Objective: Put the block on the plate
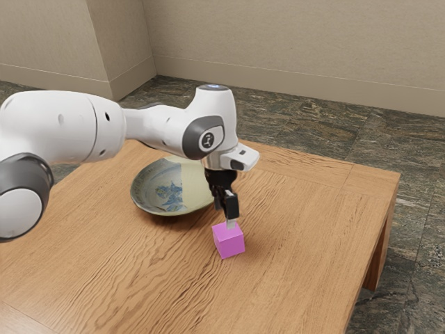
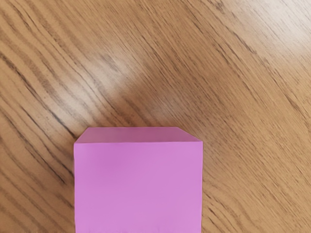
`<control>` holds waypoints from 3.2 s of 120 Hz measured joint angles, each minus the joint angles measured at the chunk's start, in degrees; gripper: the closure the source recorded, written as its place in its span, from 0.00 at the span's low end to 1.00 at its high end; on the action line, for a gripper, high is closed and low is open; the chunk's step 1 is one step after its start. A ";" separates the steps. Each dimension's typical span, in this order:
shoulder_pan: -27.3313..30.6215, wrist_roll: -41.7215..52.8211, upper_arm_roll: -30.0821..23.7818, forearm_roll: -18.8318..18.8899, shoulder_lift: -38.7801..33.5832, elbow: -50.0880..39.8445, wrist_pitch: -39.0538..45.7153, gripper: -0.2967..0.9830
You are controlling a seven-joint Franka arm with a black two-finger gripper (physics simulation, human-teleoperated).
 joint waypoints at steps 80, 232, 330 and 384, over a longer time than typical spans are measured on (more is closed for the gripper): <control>-0.01 1.87 -0.07 -0.51 5.85 -0.14 3.82 0.23; -0.01 1.98 6.59 1.77 -0.47 5.47 -0.50 0.45; 5.58 1.98 14.43 1.00 11.39 18.41 -4.30 0.45; 10.97 2.17 9.80 0.46 15.58 19.88 -3.89 0.45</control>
